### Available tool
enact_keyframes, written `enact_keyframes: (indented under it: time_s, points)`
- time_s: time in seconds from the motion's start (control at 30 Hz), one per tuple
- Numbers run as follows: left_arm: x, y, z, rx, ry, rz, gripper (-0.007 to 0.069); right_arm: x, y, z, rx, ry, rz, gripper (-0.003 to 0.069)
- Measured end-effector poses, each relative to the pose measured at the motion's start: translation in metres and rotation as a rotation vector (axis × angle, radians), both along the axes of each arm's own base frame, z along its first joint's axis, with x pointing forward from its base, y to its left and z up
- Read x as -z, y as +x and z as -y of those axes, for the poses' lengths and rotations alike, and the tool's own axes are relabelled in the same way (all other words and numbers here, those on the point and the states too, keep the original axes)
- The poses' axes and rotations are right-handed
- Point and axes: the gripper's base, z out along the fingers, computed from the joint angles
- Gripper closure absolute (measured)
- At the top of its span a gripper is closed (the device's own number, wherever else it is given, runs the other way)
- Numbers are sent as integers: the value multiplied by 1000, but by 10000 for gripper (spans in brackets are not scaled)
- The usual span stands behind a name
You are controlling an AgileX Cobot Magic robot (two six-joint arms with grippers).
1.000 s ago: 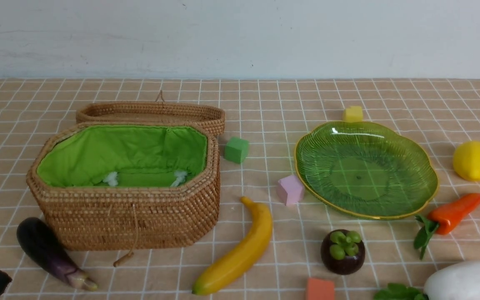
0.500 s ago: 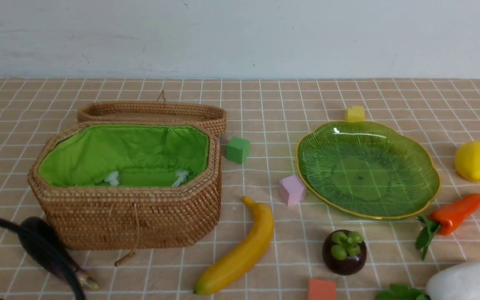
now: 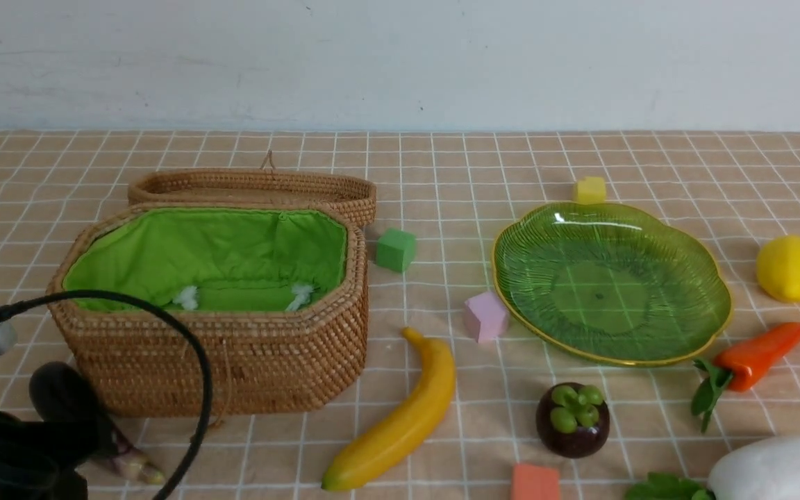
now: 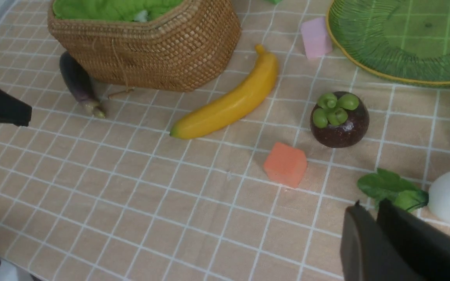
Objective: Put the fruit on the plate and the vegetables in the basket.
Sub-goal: Use the left arm to grab an eggplant and put it into the left basket
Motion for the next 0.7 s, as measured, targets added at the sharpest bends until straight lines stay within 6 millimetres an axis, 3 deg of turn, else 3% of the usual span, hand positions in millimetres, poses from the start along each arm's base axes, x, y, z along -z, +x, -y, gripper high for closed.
enact_keyframes:
  time_s: [0.03, 0.1, 0.2, 0.23, 0.27, 0.33, 0.47, 0.7]
  points:
    - [1, 1, 0, -1, 0, -5, 529, 0, 0, 0, -3, -4, 2, 580]
    - [7, 10, 0, -15, 1, 1, 440, -1, 1, 0, -14, -13, 23, 580]
    - [19, 28, 0, -57, -3, 29, 231, -2, 1, -1, -36, -32, 50, 578]
    - [19, 28, 0, -58, -3, 36, 231, -2, 1, -1, -37, -34, 51, 578]
    - [24, 37, 1, -81, -8, 55, 152, -2, 1, -1, -46, -40, 58, 577]
    - [31, 44, 1, -91, -5, 69, 97, -2, 1, -1, -51, -43, 63, 573]
    - [45, 57, 0, -98, 9, 65, 60, -2, 1, -1, -53, -44, 64, 571]
    - [65, 67, -1, -111, 36, 34, 86, -2, 1, -2, -55, -43, 64, 568]
